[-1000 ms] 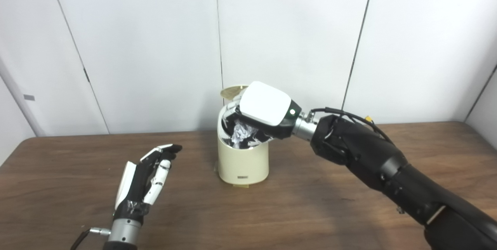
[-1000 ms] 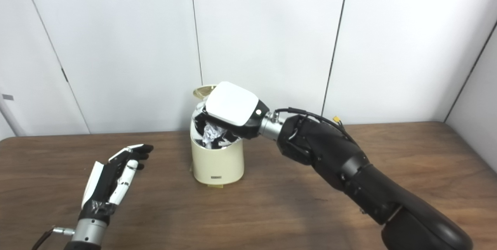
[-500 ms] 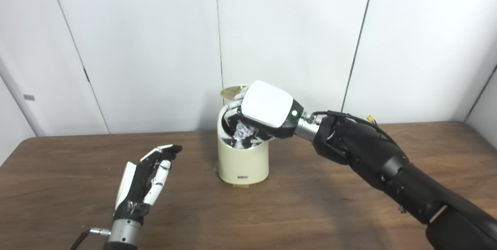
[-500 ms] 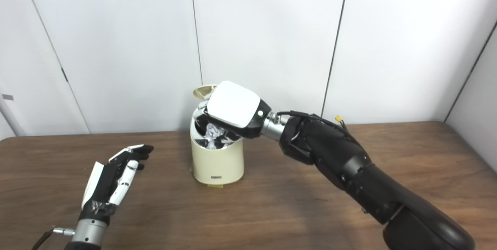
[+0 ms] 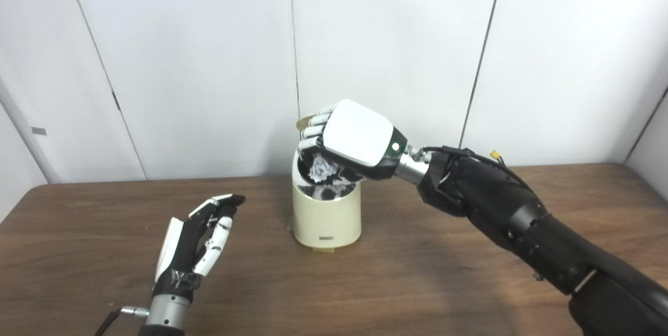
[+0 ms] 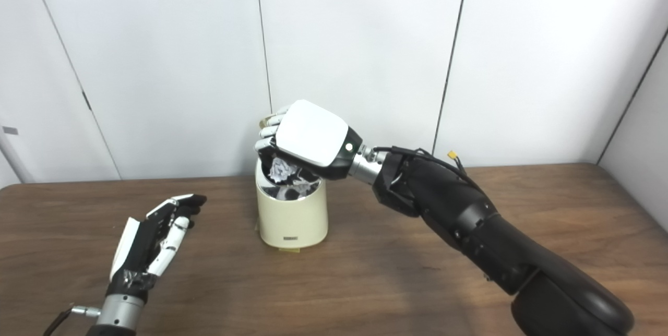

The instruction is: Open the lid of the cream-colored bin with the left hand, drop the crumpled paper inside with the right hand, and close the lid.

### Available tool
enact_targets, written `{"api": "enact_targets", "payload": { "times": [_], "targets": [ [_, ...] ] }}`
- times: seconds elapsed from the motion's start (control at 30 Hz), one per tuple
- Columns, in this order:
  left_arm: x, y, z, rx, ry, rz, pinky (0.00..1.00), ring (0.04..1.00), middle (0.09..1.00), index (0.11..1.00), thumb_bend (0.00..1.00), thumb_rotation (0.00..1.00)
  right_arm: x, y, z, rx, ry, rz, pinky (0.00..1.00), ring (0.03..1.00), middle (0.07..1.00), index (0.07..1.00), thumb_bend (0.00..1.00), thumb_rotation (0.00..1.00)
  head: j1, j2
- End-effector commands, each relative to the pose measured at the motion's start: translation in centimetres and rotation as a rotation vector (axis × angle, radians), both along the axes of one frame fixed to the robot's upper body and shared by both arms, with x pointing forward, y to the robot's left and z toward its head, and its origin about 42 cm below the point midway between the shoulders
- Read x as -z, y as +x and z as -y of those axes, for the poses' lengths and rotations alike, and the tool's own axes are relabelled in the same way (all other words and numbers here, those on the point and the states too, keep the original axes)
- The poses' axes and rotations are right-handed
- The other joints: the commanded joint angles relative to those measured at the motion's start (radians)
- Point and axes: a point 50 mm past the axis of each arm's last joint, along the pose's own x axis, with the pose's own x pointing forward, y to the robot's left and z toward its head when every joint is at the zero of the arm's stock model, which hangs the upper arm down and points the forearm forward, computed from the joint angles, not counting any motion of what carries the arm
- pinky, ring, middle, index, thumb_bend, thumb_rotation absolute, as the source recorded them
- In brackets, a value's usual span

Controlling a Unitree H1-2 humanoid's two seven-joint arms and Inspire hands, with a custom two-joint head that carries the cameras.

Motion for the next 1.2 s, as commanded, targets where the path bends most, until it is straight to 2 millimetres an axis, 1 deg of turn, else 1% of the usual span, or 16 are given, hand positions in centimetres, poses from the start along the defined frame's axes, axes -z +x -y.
{"api": "enact_targets", "payload": {
  "times": [0.0,0.27,0.43,0.5,0.57,0.63,0.67,0.73,0.77,0.8,0.83,0.93,1.17],
  "targets": [
    [-2.14,0.59,0.11,0.019,0.006,0.075,0.68,0.762,0.773,0.761,0.26,0.81,-4.09,0.42,-0.60,-0.042,0.037,0.074,0.42,0.504,0.519,0.431,0.50,0.00,-0.001,0.001],
    [-2.03,0.70,0.16,0.021,0.018,0.079,0.67,0.757,0.768,0.761,0.26,0.79,-3.86,0.30,-0.87,-0.052,0.069,0.069,0.38,0.493,0.536,0.451,0.50,0.00,0.000,-0.010],
    [-2.02,0.66,0.27,0.020,0.013,0.076,0.67,0.753,0.766,0.759,0.27,0.79,-3.70,0.30,-0.85,-0.057,0.067,0.086,0.37,0.499,0.550,0.466,0.50,0.00,0.003,-0.009],
    [-2.04,0.65,0.31,0.018,0.012,0.075,0.67,0.755,0.768,0.764,0.28,0.80,-3.70,0.33,-0.82,-0.051,0.063,0.085,0.37,0.508,0.557,0.481,0.50,0.00,0.003,-0.009],
    [-2.05,0.67,0.30,0.020,0.015,0.076,0.67,0.755,0.768,0.764,0.28,0.80,-3.73,0.35,-0.81,-0.047,0.060,0.082,0.38,0.546,0.558,0.485,0.50,0.00,0.002,-0.009],
    [-2.06,0.71,0.29,0.023,0.022,0.082,0.67,0.754,0.767,0.763,0.28,0.80,-3.74,0.37,-0.83,-0.041,0.058,0.076,0.37,0.557,0.589,0.486,0.48,0.00,0.002,-0.010],
    [-2.07,0.73,0.28,0.025,0.027,0.086,0.67,0.751,0.765,0.761,0.27,0.80,-3.74,0.40,-0.83,-0.036,0.056,0.072,0.41,0.569,0.607,0.488,0.51,0.07,0.002,-0.010],
    [-2.07,0.75,0.25,0.025,0.032,0.087,0.67,0.751,0.764,0.761,0.27,0.81,-3.74,0.44,-0.84,-0.029,0.053,0.071,0.44,0.580,0.620,0.489,0.52,0.11,0.002,-0.010],
    [-2.06,0.75,0.24,0.025,0.031,0.085,0.67,0.753,0.766,0.763,0.27,0.81,-3.74,0.45,-0.84,-0.026,0.049,0.073,0.44,0.581,0.623,0.541,0.80,0.05,0.001,-0.010],
    [-2.06,0.74,0.24,0.023,0.030,0.083,0.67,0.752,0.765,0.763,0.27,0.81,-3.76,0.46,-0.84,-0.022,0.044,0.075,0.44,0.585,0.627,0.561,0.90,0.02,0.000,-0.010],
    [-2.07,0.74,0.24,0.023,0.031,0.083,0.67,0.752,0.764,0.763,0.27,0.81,-3.78,0.47,-0.83,-0.017,0.040,0.076,0.45,0.591,0.633,0.578,0.96,0.02,0.000,-0.010],
    [-2.09,0.73,0.18,0.025,0.028,0.079,0.67,0.755,0.767,0.765,0.27,0.80,-3.74,0.51,-0.77,0.001,0.028,0.075,0.45,0.603,0.642,0.590,1.00,0.03,-0.002,-0.009],
    [-2.04,0.62,0.08,0.023,0.018,0.073,0.67,0.757,0.771,0.765,0.26,0.79,-3.50,0.63,-0.30,0.030,0.010,0.069,0.45,0.599,0.633,0.581,1.00,0.00,-0.005,-0.006]
  ]
}}
